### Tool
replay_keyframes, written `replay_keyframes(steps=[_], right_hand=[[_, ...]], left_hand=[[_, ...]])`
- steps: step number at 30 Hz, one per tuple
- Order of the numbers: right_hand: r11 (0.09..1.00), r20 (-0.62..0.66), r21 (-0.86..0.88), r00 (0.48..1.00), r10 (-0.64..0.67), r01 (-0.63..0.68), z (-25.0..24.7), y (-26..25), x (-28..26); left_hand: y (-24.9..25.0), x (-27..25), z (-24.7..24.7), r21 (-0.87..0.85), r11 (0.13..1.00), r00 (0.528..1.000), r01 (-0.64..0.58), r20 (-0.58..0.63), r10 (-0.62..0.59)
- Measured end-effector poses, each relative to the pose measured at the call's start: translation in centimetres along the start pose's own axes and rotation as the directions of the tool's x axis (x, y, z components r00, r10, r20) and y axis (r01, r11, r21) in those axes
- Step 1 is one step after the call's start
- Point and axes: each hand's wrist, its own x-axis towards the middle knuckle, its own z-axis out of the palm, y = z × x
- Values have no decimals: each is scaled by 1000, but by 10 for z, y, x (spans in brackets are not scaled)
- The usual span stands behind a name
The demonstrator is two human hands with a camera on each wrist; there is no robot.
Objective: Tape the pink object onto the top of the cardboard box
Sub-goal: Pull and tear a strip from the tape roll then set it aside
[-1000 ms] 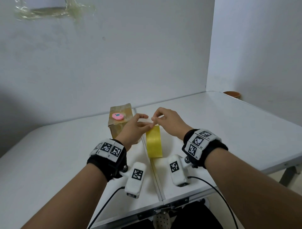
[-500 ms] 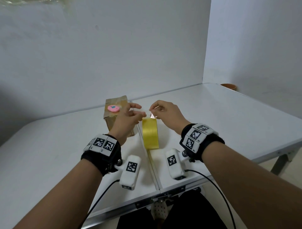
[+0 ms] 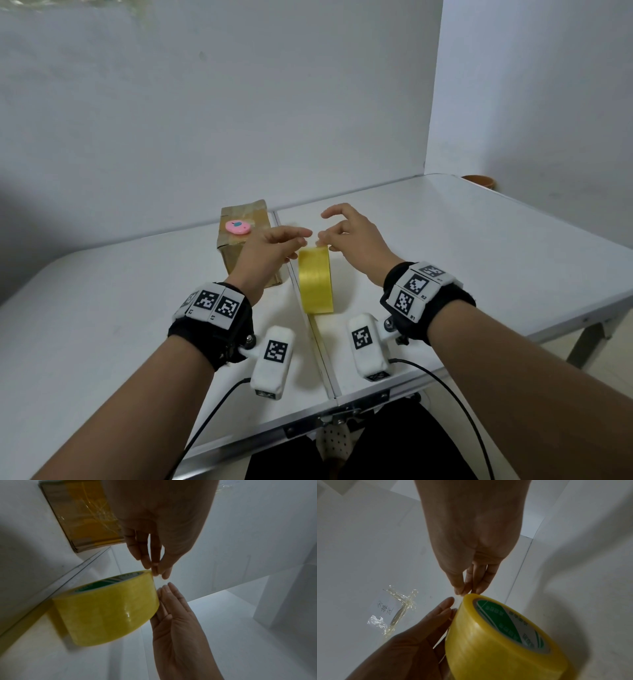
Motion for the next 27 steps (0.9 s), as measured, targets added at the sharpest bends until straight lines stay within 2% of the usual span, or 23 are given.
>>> replay_keyframes(steps=[8, 14, 17, 23, 27], right_hand=[[996, 13, -74, 999, -47, 48, -2, -1, -2], [992, 30, -119, 998, -48, 51, -2, -2, -3], [992, 30, -115, 998, -50, 53, -2, -3, -3], [992, 40, -124, 999, -34, 39, -3, -3, -2], [989, 32, -149, 999, -9, 13, -4, -5, -2]], left_hand=[[1, 2, -2, 116, 993, 999, 9, -46, -3], [4, 5, 0, 393, 918, 994, -61, -59, 91], [6, 7, 0, 470, 880, 992, -74, -57, 114], [9, 7, 1, 477, 879, 997, -25, -54, 57], [11, 8, 1, 351, 934, 998, 66, -36, -57]])
